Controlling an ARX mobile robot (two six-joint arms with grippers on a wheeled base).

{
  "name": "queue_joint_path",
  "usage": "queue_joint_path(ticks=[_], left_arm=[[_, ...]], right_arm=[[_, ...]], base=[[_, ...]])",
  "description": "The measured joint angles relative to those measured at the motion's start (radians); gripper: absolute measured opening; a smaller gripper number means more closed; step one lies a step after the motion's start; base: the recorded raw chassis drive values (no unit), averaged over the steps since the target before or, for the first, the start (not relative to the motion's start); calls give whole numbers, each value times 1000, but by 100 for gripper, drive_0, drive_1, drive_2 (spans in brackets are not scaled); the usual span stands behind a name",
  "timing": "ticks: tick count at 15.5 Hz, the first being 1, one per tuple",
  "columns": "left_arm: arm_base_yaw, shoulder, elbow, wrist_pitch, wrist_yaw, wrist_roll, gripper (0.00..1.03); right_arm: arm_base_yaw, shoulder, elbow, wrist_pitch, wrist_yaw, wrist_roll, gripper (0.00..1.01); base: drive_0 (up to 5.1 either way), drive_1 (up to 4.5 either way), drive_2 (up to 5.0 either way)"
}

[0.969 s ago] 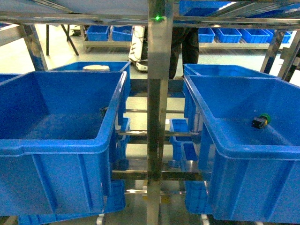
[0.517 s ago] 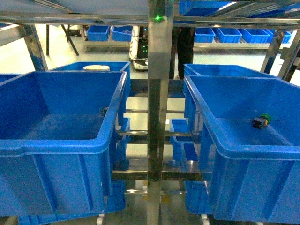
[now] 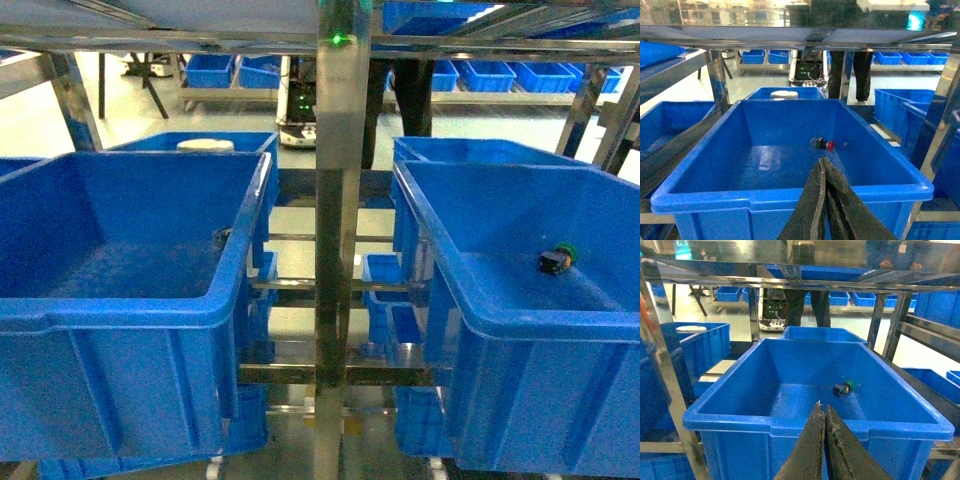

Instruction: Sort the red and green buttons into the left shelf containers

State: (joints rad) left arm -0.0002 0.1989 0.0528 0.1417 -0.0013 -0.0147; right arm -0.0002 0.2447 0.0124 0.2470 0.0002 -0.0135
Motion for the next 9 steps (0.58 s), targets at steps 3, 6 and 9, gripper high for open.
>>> queue_joint_path(ticks=[3,6,9], left_arm=[[-1,-186,-34,-147,1,0,2],[0,-188,-38,-144,1,0,2],[0,-188,-38,-145,1,0,2]], right_arm=[[0,-58,0,-60,0,0,2],[0,-226,1,-255,0,0,2],[0,-240,1,-247,-1,0,2]], base=[[0,0,0],[0,0,0],[0,0,0]])
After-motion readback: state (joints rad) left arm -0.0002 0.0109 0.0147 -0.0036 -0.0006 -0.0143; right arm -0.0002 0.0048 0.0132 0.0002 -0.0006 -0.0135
